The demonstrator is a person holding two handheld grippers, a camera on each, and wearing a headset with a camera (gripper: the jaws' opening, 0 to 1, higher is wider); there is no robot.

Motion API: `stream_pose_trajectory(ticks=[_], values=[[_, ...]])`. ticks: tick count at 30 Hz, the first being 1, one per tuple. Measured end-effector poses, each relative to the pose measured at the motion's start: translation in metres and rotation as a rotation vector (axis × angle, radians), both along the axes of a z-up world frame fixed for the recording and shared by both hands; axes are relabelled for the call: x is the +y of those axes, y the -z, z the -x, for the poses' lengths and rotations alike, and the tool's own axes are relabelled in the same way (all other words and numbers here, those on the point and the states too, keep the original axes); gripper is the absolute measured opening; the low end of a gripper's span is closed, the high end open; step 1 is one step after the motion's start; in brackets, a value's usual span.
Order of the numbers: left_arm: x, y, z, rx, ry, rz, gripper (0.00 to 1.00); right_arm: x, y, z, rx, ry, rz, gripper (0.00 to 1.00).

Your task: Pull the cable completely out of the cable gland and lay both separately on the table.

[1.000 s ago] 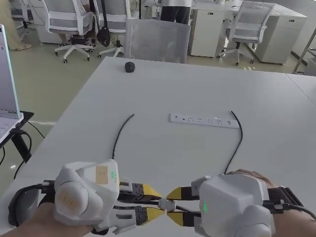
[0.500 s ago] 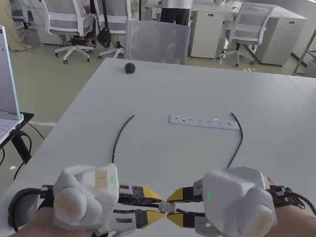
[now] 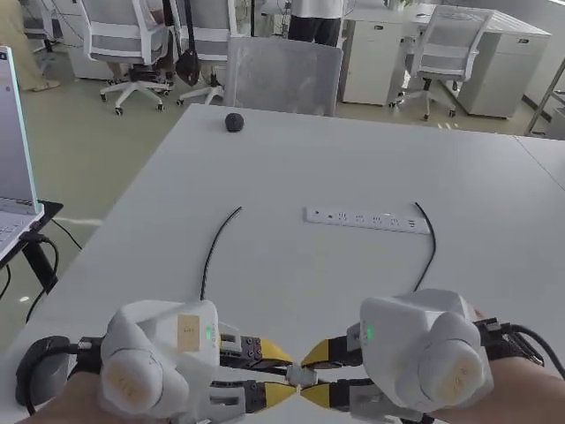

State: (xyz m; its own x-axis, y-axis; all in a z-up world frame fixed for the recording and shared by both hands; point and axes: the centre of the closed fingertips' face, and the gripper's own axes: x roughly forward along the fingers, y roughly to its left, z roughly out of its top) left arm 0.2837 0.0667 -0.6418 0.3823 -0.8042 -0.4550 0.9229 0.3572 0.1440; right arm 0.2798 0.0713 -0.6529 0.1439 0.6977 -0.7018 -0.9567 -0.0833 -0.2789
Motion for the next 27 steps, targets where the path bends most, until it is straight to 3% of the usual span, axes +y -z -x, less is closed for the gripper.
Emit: stream_pose_trajectory(ticks=[1, 3, 5, 7, 8, 10, 11, 13, 15, 16, 18, 20, 22, 23, 25, 26, 27], values=[[0.001, -0.001, -0.002, 0.024, -0.018, 0.031, 0.14, 0.000, -0.001, -0.001, -0.023, -0.008, 0.005, 0.08], [0.002, -0.001, -0.005, 0.040, -0.039, 0.053, 0.14, 0.000, -0.002, -0.002, -0.059, -0.022, 0.015, 0.07], [0.002, -0.003, -0.006, 0.080, -0.072, 0.089, 0.14, 0.001, -0.005, -0.006, -0.143, -0.054, 0.025, 0.07], [0.004, -0.008, -0.012, 0.137, -0.113, 0.159, 0.14, 0.001, -0.007, -0.009, -0.242, -0.082, 0.041, 0.07], [0.006, -0.010, -0.014, 0.166, -0.137, 0.190, 0.14, 0.003, -0.011, -0.013, -0.325, -0.098, 0.042, 0.07], [0.009, -0.017, -0.020, 0.207, -0.176, 0.258, 0.14, 0.004, -0.019, -0.017, -0.431, -0.105, 0.043, 0.07], [0.011, -0.019, -0.023, 0.216, -0.189, 0.281, 0.14, 0.005, -0.022, -0.020, -0.478, -0.106, 0.039, 0.07], [0.013, -0.022, -0.024, 0.205, -0.184, 0.277, 0.14, 0.006, -0.026, -0.023, -0.547, -0.110, 0.039, 0.07], [0.013, -0.026, -0.027, 0.227, -0.203, 0.305, 0.14, 0.007, -0.030, -0.026, -0.698, -0.152, 0.068, 0.07], [0.014, -0.027, -0.029, 0.259, -0.209, 0.326, 0.14, 0.008, -0.030, -0.026, -0.763, -0.172, 0.079, 0.07], [0.015, -0.028, -0.031, 0.272, -0.214, 0.356, 0.14, 0.008, -0.032, -0.028, -0.804, -0.159, 0.057, 0.07], [0.013, -0.028, -0.029, 0.263, -0.213, 0.351, 0.14, 0.007, -0.031, -0.028, -0.829, -0.153, 0.057, 0.07], [0.011, -0.028, -0.028, 0.255, -0.209, 0.337, 0.14, 0.006, -0.030, -0.028, -0.810, -0.139, 0.045, 0.07], [0.011, -0.024, -0.026, 0.238, -0.196, 0.302, 0.14, 0.005, -0.025, -0.026, -0.729, -0.105, 0.032, 0.08], [0.009, -0.022, -0.025, 0.216, -0.184, 0.282, 0.14, 0.005, -0.023, -0.025, -0.675, -0.092, 0.023, 0.08], [0.009, -0.017, -0.023, 0.211, -0.176, 0.254, 0.14, 0.005, -0.018, -0.022, -0.570, -0.068, 0.005, 0.08], [0.007, -0.017, -0.021, 0.186, -0.160, 0.242, 0.14, 0.005, -0.019, -0.021, -0.478, -0.016, -0.032, 0.09]])
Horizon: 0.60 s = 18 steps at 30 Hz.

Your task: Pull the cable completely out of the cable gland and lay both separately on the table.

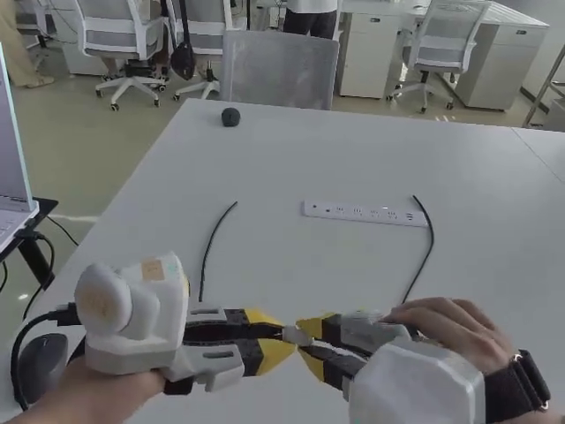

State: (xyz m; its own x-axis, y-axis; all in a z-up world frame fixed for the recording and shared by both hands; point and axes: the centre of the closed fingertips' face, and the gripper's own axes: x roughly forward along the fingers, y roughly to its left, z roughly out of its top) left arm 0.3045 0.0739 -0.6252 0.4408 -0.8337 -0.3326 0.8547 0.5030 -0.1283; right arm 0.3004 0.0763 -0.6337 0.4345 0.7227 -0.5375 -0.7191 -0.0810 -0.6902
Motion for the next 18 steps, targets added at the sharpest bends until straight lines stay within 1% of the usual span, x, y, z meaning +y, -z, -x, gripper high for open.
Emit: stream_pose_trajectory(ticks=[1, 2, 3, 4, 5, 6, 7, 8, 9, 12, 13, 14, 15, 16, 17, 18], values=[[0.000, 0.001, 0.001, -0.004, -0.001, -0.007, 0.14, 0.001, 0.000, 0.002, 0.048, 0.010, -0.025, 0.08], [-0.001, 0.004, 0.003, -0.009, 0.013, -0.033, 0.14, 0.000, 0.002, 0.004, 0.141, 0.045, -0.032, 0.08], [-0.001, 0.006, 0.004, -0.021, 0.023, -0.047, 0.14, 0.000, 0.002, 0.006, 0.194, 0.063, -0.052, 0.08], [-0.003, 0.007, 0.006, -0.027, 0.028, -0.052, 0.14, -0.001, 0.002, 0.007, 0.266, 0.098, -0.084, 0.09], [-0.003, 0.007, 0.006, -0.027, 0.028, -0.052, 0.14, 0.000, 0.001, 0.007, 0.294, 0.102, -0.096, 0.09], [-0.003, 0.007, 0.006, -0.029, 0.029, -0.051, 0.14, -0.002, 0.001, 0.005, 0.312, 0.114, -0.103, 0.09], [-0.002, 0.006, 0.006, -0.032, 0.028, -0.050, 0.14, -0.004, 0.001, 0.004, 0.353, 0.138, -0.119, 0.09], [-0.002, 0.005, 0.006, -0.033, 0.027, -0.049, 0.14, -0.004, 0.000, 0.004, 0.376, 0.140, -0.132, 0.10], [-0.002, 0.005, 0.006, -0.038, 0.026, -0.047, 0.14, -0.005, 0.001, 0.006, 0.422, 0.144, -0.140, 0.12], [0.001, 0.003, 0.005, -0.042, 0.020, -0.041, 0.14, -0.007, 0.006, 0.008, 0.505, 0.168, -0.143, 0.24], [0.002, 0.001, 0.005, -0.046, 0.020, -0.039, 0.14, -0.007, 0.007, 0.008, 0.525, 0.177, -0.145, 0.30], [0.002, 0.001, 0.005, -0.050, 0.022, -0.039, 0.14, -0.008, 0.006, 0.007, 0.519, 0.177, -0.146, 0.30], [0.003, 0.000, 0.005, -0.058, 0.026, -0.048, 0.14, -0.009, 0.004, 0.007, 0.511, 0.173, -0.150, 0.24], [0.003, 0.001, 0.005, -0.062, 0.030, -0.056, 0.14, -0.010, 0.002, 0.006, 0.500, 0.169, -0.154, 0.17], [0.003, 0.002, 0.007, -0.065, 0.041, -0.066, 0.14, -0.010, -0.004, 0.002, 0.460, 0.153, -0.161, 0.11], [0.003, 0.002, 0.008, -0.069, 0.042, -0.070, 0.14, -0.012, -0.004, 0.003, 0.465, 0.156, -0.155, 0.09]])
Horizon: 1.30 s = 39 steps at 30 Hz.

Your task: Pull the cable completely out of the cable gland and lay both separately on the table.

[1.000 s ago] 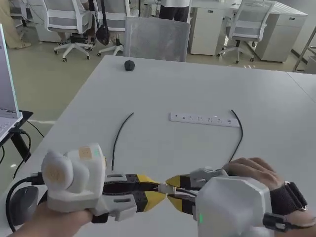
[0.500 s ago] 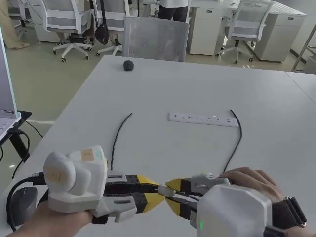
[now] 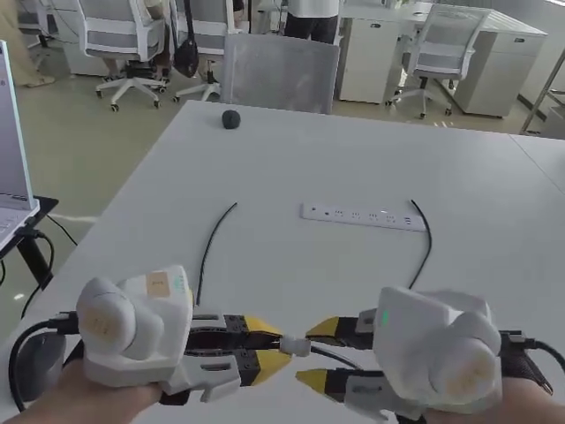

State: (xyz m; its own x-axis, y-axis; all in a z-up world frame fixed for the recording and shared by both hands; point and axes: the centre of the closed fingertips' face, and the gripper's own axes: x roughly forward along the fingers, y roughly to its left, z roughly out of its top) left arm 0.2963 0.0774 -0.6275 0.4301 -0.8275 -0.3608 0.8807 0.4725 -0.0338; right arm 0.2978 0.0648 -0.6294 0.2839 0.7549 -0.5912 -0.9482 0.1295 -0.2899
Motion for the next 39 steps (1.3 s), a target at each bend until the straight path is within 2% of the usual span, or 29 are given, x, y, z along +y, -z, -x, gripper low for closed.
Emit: stream_pose_trajectory(ticks=[2, 4, 8, 12, 16, 19, 21, 27, 29, 30, 31, 32, 33, 34, 36, 37, 39], values=[[0.000, -0.002, 0.000, -0.003, 0.007, 0.006, 0.14, 0.002, -0.001, 0.003, 0.038, -0.005, -0.012, 0.09], [0.000, -0.003, 0.001, -0.012, 0.020, 0.003, 0.14, 0.002, 0.000, 0.005, 0.044, -0.025, -0.010, 0.09], [-0.007, 0.001, 0.010, -0.039, 0.073, -0.046, 0.14, 0.006, 0.000, 0.012, 0.169, -0.019, -0.038, 0.16], [-0.011, 0.001, 0.013, -0.063, 0.097, -0.070, 0.14, 0.004, 0.003, 0.013, 0.232, -0.012, -0.033, 0.14], [-0.012, -0.002, 0.015, -0.074, 0.116, -0.071, 0.14, 0.001, 0.007, 0.019, 0.384, 0.023, -0.044, 0.13], [-0.013, -0.003, 0.018, -0.082, 0.130, -0.078, 0.14, -0.001, 0.008, 0.018, 0.462, 0.045, -0.053, 0.12], [-0.013, -0.005, 0.017, -0.085, 0.128, -0.079, 0.14, 0.000, 0.006, 0.017, 0.445, 0.031, -0.055, 0.10], [-0.009, -0.005, 0.015, -0.075, 0.117, -0.076, 0.14, 0.003, 0.004, 0.019, 0.339, -0.009, -0.020, 0.08], [-0.008, -0.005, 0.014, -0.064, 0.107, -0.069, 0.14, 0.004, 0.002, 0.017, 0.249, -0.037, -0.008, 0.08], [-0.007, -0.005, 0.013, -0.052, 0.098, -0.060, 0.14, 0.004, 0.002, 0.016, 0.180, -0.059, 0.010, 0.08], [-0.006, -0.006, 0.012, -0.045, 0.091, -0.054, 0.14, 0.005, 0.001, 0.015, 0.132, -0.072, 0.023, 0.08], [-0.005, -0.007, 0.010, -0.029, 0.078, -0.041, 0.14, 0.006, -0.001, 0.014, 0.036, -0.099, 0.048, 0.08], [-0.005, -0.008, 0.008, -0.024, 0.069, -0.031, 0.14, 0.007, -0.002, 0.013, -0.031, -0.113, 0.061, 0.08], [-0.004, -0.010, 0.007, -0.013, 0.057, -0.014, 0.14, 0.007, -0.003, 0.011, -0.128, -0.130, 0.087, 0.07], [0.000, -0.010, 0.003, -0.002, 0.042, 0.005, 0.14, 0.007, -0.003, 0.009, -0.257, -0.164, 0.116, 0.07], [0.001, -0.010, 0.003, 0.006, 0.035, 0.010, 0.14, 0.007, -0.002, 0.009, -0.344, -0.193, 0.143, 0.07], [0.000, -0.008, 0.002, 0.015, 0.026, 0.013, 0.14, 0.006, 0.000, 0.008, -0.427, -0.201, 0.171, 0.07]])
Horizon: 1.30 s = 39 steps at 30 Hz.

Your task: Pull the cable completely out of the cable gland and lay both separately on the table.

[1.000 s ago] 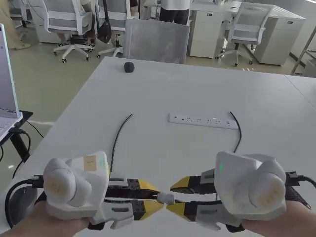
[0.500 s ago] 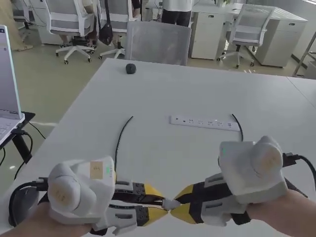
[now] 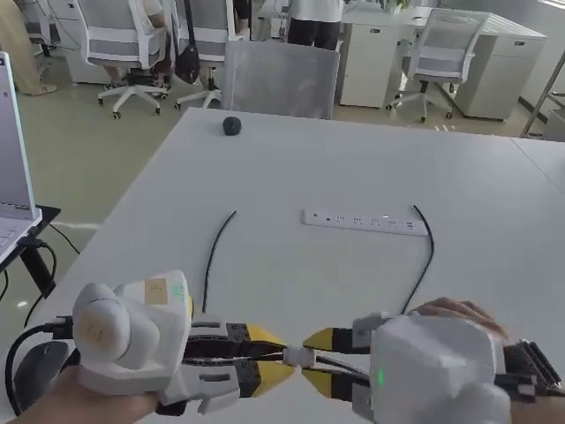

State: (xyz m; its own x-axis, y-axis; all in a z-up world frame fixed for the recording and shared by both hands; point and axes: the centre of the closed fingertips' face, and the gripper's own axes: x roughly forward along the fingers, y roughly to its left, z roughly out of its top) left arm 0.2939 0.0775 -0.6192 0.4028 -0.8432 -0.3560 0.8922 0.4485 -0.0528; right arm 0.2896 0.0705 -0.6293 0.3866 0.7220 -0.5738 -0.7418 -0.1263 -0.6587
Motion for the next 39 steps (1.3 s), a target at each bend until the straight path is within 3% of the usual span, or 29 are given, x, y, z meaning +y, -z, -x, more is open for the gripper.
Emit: stream_pose_trajectory(ticks=[1, 2, 3, 6, 8, 11, 12, 16, 17, 22, 27, 30, 32, 39], values=[[0.001, 0.000, -0.001, 0.007, -0.009, 0.009, 0.14, 0.000, 0.000, -0.001, -0.024, -0.006, 0.004, 0.07], [0.001, -0.001, -0.002, 0.014, -0.017, 0.021, 0.14, 0.000, -0.002, -0.002, -0.091, -0.020, 0.011, 0.07], [0.002, -0.002, -0.003, 0.023, -0.024, 0.035, 0.14, 0.001, -0.004, -0.003, -0.126, -0.025, 0.012, 0.07], [0.003, -0.006, -0.006, 0.038, -0.043, 0.073, 0.14, 0.002, -0.009, -0.004, -0.201, -0.027, 0.005, 0.07], [0.003, -0.007, -0.007, 0.034, -0.045, 0.076, 0.14, 0.002, -0.010, -0.005, -0.203, -0.021, 0.003, 0.07], [0.003, -0.009, -0.008, 0.045, -0.054, 0.098, 0.14, 0.003, -0.014, -0.007, -0.315, -0.052, 0.032, 0.07], [0.003, -0.009, -0.008, 0.051, -0.054, 0.099, 0.14, 0.002, -0.013, -0.006, -0.286, -0.045, 0.024, 0.07], [0.002, -0.008, -0.007, 0.043, -0.054, 0.092, 0.14, 0.002, -0.013, -0.007, -0.284, -0.052, 0.026, 0.08], [0.001, -0.008, -0.007, 0.038, -0.053, 0.086, 0.14, 0.002, -0.013, -0.007, -0.262, -0.047, 0.023, 0.08], [0.000, -0.003, -0.004, 0.017, -0.040, 0.047, 0.14, 0.002, -0.008, -0.004, -0.129, -0.008, -0.032, 0.08], [-0.001, 0.000, -0.001, 0.020, -0.035, 0.038, 0.14, 0.001, -0.006, -0.001, 0.001, 0.038, -0.078, 0.10], [0.000, -0.001, -0.002, 0.018, -0.040, 0.043, 0.14, 0.001, 0.000, 0.002, 0.097, 0.061, -0.087, 0.26], [0.001, -0.002, -0.003, 0.015, -0.042, 0.041, 0.14, -0.002, 0.003, 0.003, 0.103, 0.069, -0.082, 0.32], [0.005, 0.002, 0.002, 0.005, -0.030, 0.012, 0.14, -0.012, 0.000, -0.005, 0.113, 0.111, -0.104, 0.17]])
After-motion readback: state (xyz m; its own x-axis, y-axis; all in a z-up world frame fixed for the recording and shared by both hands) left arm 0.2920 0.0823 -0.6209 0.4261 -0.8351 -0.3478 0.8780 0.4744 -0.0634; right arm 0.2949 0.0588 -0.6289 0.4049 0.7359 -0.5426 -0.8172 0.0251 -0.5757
